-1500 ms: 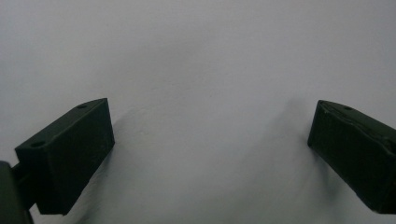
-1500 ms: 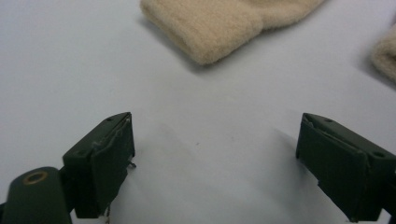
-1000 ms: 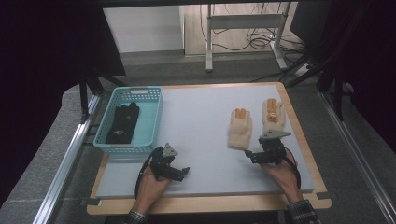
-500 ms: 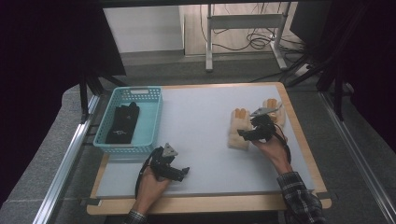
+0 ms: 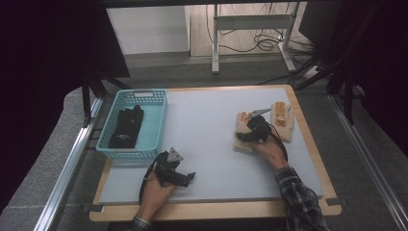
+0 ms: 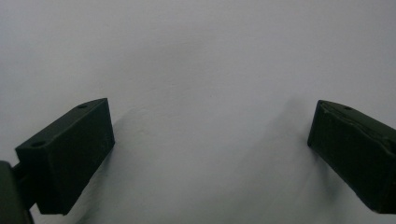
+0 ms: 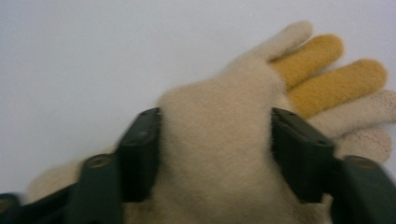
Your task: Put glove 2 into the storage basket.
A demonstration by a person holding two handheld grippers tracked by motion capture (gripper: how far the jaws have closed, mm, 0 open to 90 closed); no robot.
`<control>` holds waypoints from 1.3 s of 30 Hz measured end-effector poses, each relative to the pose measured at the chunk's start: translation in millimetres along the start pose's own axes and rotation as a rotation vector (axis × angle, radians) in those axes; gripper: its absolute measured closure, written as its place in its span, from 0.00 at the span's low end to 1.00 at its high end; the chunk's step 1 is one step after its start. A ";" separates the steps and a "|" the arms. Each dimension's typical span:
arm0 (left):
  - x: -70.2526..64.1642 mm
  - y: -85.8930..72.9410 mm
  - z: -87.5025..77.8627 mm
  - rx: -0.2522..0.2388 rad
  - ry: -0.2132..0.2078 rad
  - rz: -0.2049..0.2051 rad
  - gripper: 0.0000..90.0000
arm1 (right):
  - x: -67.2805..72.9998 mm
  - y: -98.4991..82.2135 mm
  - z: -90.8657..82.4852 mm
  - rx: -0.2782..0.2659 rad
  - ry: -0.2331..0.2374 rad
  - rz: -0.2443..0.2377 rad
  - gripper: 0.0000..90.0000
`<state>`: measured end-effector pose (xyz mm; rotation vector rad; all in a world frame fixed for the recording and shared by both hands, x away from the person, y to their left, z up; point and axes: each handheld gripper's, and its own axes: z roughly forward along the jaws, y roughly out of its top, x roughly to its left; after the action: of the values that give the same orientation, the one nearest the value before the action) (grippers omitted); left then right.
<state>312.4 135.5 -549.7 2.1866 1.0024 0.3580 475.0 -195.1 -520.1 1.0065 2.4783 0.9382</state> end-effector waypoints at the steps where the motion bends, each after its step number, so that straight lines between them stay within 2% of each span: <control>1: 0.0 0.0 0.0 0.000 0.000 0.000 0.01 | 0.4 -0.2 -0.6 -0.003 -0.001 0.000 0.48; 2: 0.0 0.0 0.0 0.000 0.000 0.000 0.01 | 0.4 -0.2 -0.6 -0.003 -0.001 0.000 0.48; 3: 0.0 0.0 0.0 0.000 0.000 0.000 0.01 | 2.8 -1.0 -1.9 -0.005 -0.011 0.010 0.55; 5: 0.0 0.0 0.0 0.000 0.000 0.000 0.01 | 4.3 -1.8 -3.2 -0.009 -0.007 0.023 0.58; 8: 0.1 0.0 0.0 0.000 0.000 0.000 0.01 | 5.4 -1.8 -6.6 -0.017 0.003 0.038 0.59; 11: 0.1 0.0 0.0 0.000 -0.001 0.000 0.01 | 7.8 -0.6 -11.0 -0.028 0.008 0.033 0.59; 15: 0.1 -0.1 0.1 -0.001 0.000 0.000 0.01 | 32.9 5.3 -35.2 -0.074 0.039 0.025 0.58; 19: -0.2 -0.2 0.3 -0.004 0.000 -0.003 0.01 | 63.0 7.2 -46.7 -0.092 0.076 0.009 0.57; 23: 0.0 -0.1 0.1 -0.001 -0.001 -0.001 0.01 | 92.0 4.2 -43.3 -0.079 0.107 -0.005 0.54; 24: 0.0 -0.1 0.1 -0.001 -0.001 -0.001 0.01 | 92.0 4.2 -43.3 -0.079 0.107 -0.005 0.54; 26: 0.0 -0.1 0.0 -0.001 0.000 -0.001 0.01 | 104.7 -0.3 -36.9 -0.071 0.102 -0.013 0.47; 28: 0.0 -0.1 0.0 -0.001 0.000 -0.001 0.01 | 111.2 -3.4 -32.2 -0.054 0.111 -0.021 0.39; 29: -0.1 -0.2 0.0 -0.002 0.000 -0.002 0.01 | 111.3 -5.1 -31.9 -0.056 0.116 -0.021 0.35; 32: -0.1 -0.1 0.0 -0.002 0.000 -0.002 0.01 | 107.1 -5.9 -33.6 -0.062 0.121 -0.010 0.33; 34: 0.0 -0.1 0.0 -0.001 -0.001 -0.002 0.01 | 94.3 -8.3 -39.1 -0.070 0.116 0.008 0.33; 36: -0.1 -0.1 0.1 -0.002 -0.001 -0.003 0.01 | 91.5 -9.1 -40.6 -0.070 0.113 0.014 0.33; 39: -0.1 -0.1 0.1 -0.002 -0.001 -0.002 0.01 | 77.6 -13.1 -45.6 -0.071 0.096 0.020 0.36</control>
<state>312.3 135.5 -549.8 2.1837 1.0040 0.3569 391.1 -168.2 -497.9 0.9863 2.4966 1.0970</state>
